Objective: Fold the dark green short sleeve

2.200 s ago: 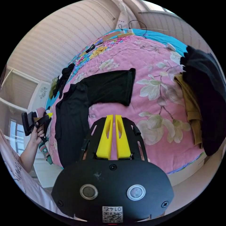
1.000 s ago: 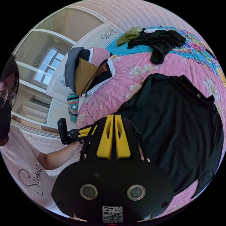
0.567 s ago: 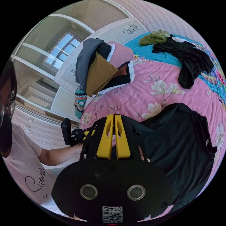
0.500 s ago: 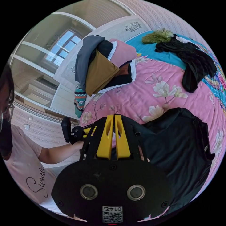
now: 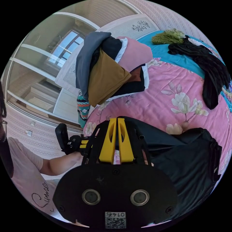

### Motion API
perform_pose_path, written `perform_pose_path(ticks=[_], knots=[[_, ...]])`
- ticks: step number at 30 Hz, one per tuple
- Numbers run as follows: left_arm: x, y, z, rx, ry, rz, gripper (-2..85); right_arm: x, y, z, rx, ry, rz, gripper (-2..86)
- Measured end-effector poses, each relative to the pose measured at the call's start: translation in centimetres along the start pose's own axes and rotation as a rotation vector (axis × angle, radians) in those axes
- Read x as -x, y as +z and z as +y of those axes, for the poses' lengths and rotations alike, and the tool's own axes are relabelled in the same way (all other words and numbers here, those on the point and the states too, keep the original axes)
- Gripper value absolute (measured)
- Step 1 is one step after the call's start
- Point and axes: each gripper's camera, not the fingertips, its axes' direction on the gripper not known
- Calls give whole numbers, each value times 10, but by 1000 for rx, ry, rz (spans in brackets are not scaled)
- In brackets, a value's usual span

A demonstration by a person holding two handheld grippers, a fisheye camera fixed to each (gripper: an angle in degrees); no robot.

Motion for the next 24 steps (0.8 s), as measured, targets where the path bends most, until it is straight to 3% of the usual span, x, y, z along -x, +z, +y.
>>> perform_pose_path(ticks=[12, 17, 24], knots=[[57, 29, 12, 66, -202, -71, -1, 5, 116, -50, 187, -18, 194, 21], [68, 7, 16, 22, -234, -27, 56, 0, 50, -33, 55, -84, 213, 56], [79, -24, 15, -59, -293, -73, 63, -46, -9, -4, 22, -10, 265, 63]])
